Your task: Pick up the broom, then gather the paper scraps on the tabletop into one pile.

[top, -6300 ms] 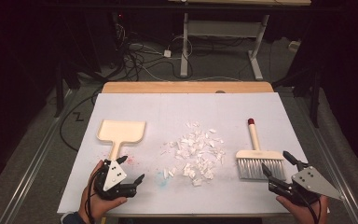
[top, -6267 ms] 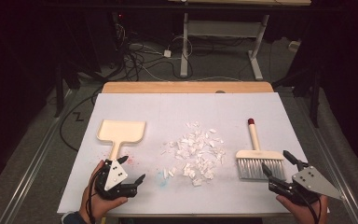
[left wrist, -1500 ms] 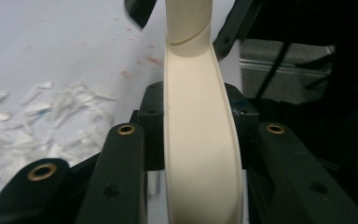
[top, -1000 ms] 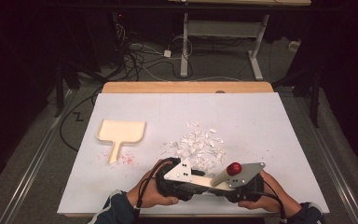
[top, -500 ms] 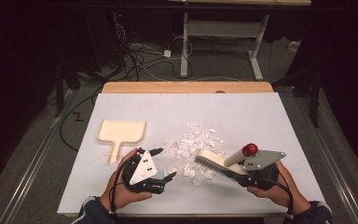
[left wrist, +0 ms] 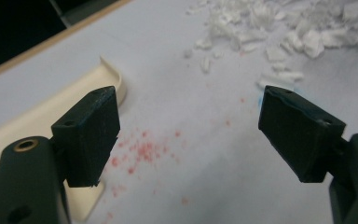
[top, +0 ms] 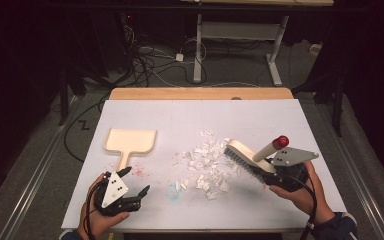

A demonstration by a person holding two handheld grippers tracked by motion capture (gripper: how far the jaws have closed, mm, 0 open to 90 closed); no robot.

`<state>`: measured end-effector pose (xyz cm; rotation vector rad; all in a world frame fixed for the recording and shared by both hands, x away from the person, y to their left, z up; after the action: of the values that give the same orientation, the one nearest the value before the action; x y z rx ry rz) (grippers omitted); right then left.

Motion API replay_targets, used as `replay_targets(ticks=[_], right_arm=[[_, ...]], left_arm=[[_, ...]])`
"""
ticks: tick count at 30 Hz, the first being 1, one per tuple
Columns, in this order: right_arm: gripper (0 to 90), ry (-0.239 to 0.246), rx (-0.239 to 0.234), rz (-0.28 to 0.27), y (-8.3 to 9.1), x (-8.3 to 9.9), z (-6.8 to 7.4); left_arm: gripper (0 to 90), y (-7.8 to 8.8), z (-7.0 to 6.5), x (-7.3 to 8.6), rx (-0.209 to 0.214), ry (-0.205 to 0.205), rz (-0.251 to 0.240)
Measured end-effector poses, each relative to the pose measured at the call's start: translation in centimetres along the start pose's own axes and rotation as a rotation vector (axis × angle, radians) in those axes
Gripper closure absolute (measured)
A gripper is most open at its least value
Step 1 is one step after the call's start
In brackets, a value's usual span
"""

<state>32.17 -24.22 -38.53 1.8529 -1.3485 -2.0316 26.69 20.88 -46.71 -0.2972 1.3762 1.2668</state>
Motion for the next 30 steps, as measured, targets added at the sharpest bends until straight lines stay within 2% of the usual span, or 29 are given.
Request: replay_targets(ticks=[1,2,4,7,11,14,15,18,21,24,25,26,28,30], right_arm=[[68.1,-0.007,0.002,-0.001,0.0,0.0,-0.2],[68.1,-0.009,0.006,-0.006,0.1,0.0,-0.4],[68.1,-0.028,0.014,-0.009,0.1,0.1,-0.8],[68.1,-0.032,0.025,-0.014,0.0,0.1,-1.1],[68.1,-0.036,0.063,0.007,-0.2,0.1,-1.6],[68.1,-0.034,0.086,0.022,-0.3,0.4,-1.8],[68.1,-0.038,0.094,0.020,-0.3,0.5,-1.9],[68.1,-0.050,0.113,0.024,-0.4,0.7,-2.4],[68.1,-0.053,0.137,0.034,-0.4,0.8,-2.8],[68.1,-0.066,0.191,0.048,-0.6,1.1,-4.0],[68.1,-0.066,0.191,0.048,-0.6,1.1,-4.0],[68.1,-0.072,0.234,0.062,-0.9,1.3,-4.8],[68.1,-0.076,0.242,0.073,-1.1,1.4,-5.3],[68.1,-0.112,0.258,0.067,-1.4,1.6,-6.4]], left_arm=[[19.7,0.0,0.0,0.0,0.000,0.000,0.000],[19.7,0.1,-0.1,0.5,0.014,0.029,0.018],[19.9,0.1,-0.1,0.6,0.017,0.034,0.018],[19.9,0.1,-0.1,0.7,0.013,0.020,0.030],[19.8,0.0,-0.2,1.0,0.016,0.010,0.057],[19.8,0.1,-0.3,1.0,0.020,0.001,0.059],[19.8,0.1,-0.3,1.0,0.013,-0.013,0.052],[19.7,0.0,-0.3,1.0,0.016,-0.010,0.053],[19.6,-0.1,-0.4,1.2,0.018,-0.006,0.076],[19.4,-0.2,-0.3,1.3,0.023,-0.004,0.085],[19.4,-0.2,-0.3,1.2,0.023,-0.001,0.084],[19.4,-0.2,-0.4,1.2,0.024,0.000,0.083],[19.6,-0.3,-0.5,1.1,0.033,-0.007,0.085],[19.8,-0.5,-0.6,1.0,0.042,-0.026,0.080]])
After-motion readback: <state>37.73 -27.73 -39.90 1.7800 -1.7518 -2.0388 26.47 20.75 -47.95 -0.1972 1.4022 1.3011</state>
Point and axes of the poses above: each handheld gripper's, and its own axes: y roughly backward along the jaws, x roughly out of its underside, z roughly to its left, the point moved 1 cm from there along -y, roughly forward along the jaws, and after that the axes turned 7 degrees about -x, right-handed, at the moved point
